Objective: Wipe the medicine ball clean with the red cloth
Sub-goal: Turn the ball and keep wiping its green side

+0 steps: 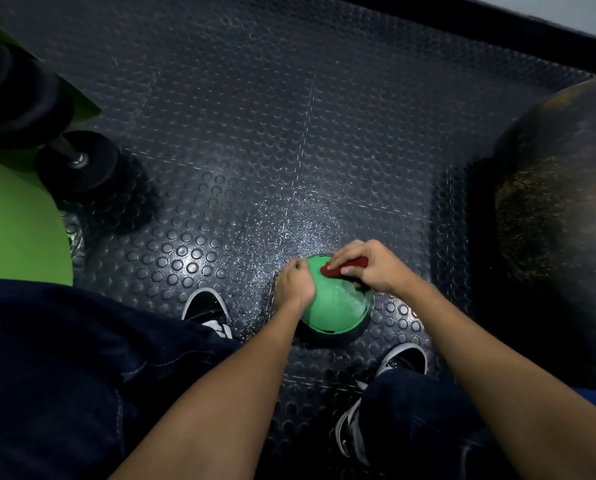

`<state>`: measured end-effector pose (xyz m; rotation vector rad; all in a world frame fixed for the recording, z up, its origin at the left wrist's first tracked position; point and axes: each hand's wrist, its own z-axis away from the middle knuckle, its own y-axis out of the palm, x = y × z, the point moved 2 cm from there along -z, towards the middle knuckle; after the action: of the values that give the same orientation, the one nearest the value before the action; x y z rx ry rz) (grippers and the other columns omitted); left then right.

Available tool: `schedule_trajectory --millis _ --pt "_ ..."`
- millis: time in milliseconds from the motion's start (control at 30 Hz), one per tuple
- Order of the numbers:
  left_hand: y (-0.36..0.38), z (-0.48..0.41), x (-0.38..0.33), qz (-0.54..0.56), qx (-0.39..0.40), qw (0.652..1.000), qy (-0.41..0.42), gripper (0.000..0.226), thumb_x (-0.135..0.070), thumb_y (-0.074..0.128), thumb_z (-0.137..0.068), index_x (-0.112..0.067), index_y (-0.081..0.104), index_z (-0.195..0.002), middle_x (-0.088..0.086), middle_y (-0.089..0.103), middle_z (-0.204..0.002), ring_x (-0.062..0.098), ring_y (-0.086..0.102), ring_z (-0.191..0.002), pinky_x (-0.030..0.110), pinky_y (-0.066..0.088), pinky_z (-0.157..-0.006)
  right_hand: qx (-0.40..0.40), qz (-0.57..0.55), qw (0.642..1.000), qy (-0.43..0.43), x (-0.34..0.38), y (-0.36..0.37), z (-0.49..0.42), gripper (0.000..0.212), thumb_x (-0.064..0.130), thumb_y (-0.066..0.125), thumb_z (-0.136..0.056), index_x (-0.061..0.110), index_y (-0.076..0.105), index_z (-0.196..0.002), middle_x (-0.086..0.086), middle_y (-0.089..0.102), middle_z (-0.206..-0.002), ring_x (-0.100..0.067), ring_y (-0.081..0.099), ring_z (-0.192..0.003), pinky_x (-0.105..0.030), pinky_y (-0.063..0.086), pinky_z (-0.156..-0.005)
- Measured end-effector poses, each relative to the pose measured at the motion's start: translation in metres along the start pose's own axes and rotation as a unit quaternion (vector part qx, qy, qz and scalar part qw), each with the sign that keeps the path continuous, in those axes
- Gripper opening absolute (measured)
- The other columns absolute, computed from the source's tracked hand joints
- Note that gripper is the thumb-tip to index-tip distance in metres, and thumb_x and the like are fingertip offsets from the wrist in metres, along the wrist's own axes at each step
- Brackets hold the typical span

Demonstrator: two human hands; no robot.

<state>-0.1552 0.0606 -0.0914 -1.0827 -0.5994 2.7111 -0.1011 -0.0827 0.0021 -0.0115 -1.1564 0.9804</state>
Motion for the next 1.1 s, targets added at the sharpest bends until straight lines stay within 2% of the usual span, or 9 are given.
schedule_trajectory --millis 67,167,267,433,533,633,767,900,1100 --pt "0.003 0.0 -0.002 -0.002 0.0 1.0 0.003 0.038 -0.036 0.026 -0.107 -0.02 0.059 -0.115 0.008 0.059 -0.126 0.025 0.054 -0.11 0.045 0.043 -0.1 -0.037 -0.007 0.999 0.033 -0.001 -0.006 -0.006 0.036 0.002 0.066 -0.084 0.037 0.074 -0.088 0.007 0.067 -0.102 -0.025 0.063 -0.093 -0.043 0.054 -0.086" --pt "0.008 0.0 -0.004 -0.03 -0.001 1.0 -0.002 0.04 -0.038 0.024 -0.106 -0.018 0.058 -0.111 0.007 0.061 -0.12 0.024 0.055 -0.109 0.046 0.044 -0.099 -0.086 0.089 0.991 0.053 -0.004 -0.003 -0.012 0.03 0.01 0.065 -0.087 0.031 0.07 -0.107 0.009 0.065 -0.113 -0.012 0.055 -0.102 -0.034 0.043 -0.098" --pt "0.006 -0.003 -0.005 -0.023 -0.01 1.0 -0.012 0.042 -0.039 0.024 -0.105 -0.018 0.059 -0.115 0.007 0.06 -0.122 0.025 0.056 -0.11 0.047 0.044 -0.1 -0.068 0.092 0.993 0.027 0.0 0.009 -0.005 0.028 0.008 0.068 -0.083 0.028 0.073 -0.102 0.01 0.066 -0.108 -0.011 0.056 -0.102 -0.033 0.042 -0.098" --pt "0.0 -0.005 -0.003 -0.001 0.014 1.0 -0.005 0.037 -0.035 0.026 -0.107 -0.016 0.057 -0.099 0.005 0.059 -0.114 0.024 0.055 -0.102 0.041 0.044 -0.093 -0.017 -0.067 0.996 0.061 0.007 -0.005 -0.002 0.031 0.002 0.064 -0.085 0.031 0.074 -0.09 -0.006 0.068 -0.101 -0.023 0.061 -0.067 -0.04 0.056 -0.066" --pt "0.001 -0.002 -0.005 0.002 0.012 1.0 -0.009 0.038 -0.034 0.026 -0.107 -0.015 0.058 -0.104 0.007 0.059 -0.116 0.024 0.054 -0.102 0.039 0.041 -0.089 -0.107 0.032 0.99 0.091 -0.004 -0.003 -0.012 0.03 0.01 0.063 -0.088 0.035 0.069 -0.104 0.0 0.065 -0.114 -0.016 0.06 -0.088 -0.035 0.053 -0.083" --pt "0.001 -0.007 -0.005 0.0 0.008 1.0 -0.013 0.038 -0.033 0.026 -0.106 -0.015 0.058 -0.108 0.009 0.059 -0.12 0.024 0.053 -0.102 0.037 0.038 -0.087 -0.08 0.095 0.992 0.027 -0.005 0.013 -0.01 0.028 0.007 0.066 -0.084 0.026 0.071 -0.105 0.008 0.066 -0.109 -0.011 0.054 -0.104 -0.037 0.042 -0.102" --pt "0.0 -0.012 -0.001 -0.004 0.011 1.0 0.006 0.04 -0.035 0.026 -0.107 -0.015 0.061 -0.102 0.007 0.059 -0.113 0.023 0.053 -0.101 0.044 0.044 -0.097 -0.008 0.013 1.0 0.007 0.0 0.003 -0.004 0.031 0.003 0.067 -0.082 0.03 0.074 -0.095 0.004 0.067 -0.101 -0.018 0.061 -0.095 -0.038 0.052 -0.089" --pt "0.006 -0.006 -0.004 -0.017 0.002 1.0 0.007 0.037 -0.036 0.027 -0.107 -0.019 0.051 -0.085 0.006 0.058 -0.106 0.023 0.054 -0.098 0.042 0.044 -0.089 -0.102 0.103 0.985 0.09 -0.008 0.006 -0.012 0.035 0.012 0.063 -0.088 0.031 0.064 -0.117 0.003 0.06 -0.124 -0.019 0.054 -0.112 -0.041 0.043 -0.103" --pt "0.003 -0.013 0.0 -0.01 0.01 1.0 0.016 0.037 -0.033 0.028 -0.107 -0.018 0.053 -0.085 0.013 0.063 -0.111 0.03 0.058 -0.1 0.046 0.047 -0.094 -0.026 0.043 0.999 -0.015 0.006 0.014 0.008 0.03 0.002 0.069 -0.081 0.02 0.072 -0.105 0.009 0.065 -0.097 -0.011 0.057 -0.095 -0.028 0.046 -0.091"
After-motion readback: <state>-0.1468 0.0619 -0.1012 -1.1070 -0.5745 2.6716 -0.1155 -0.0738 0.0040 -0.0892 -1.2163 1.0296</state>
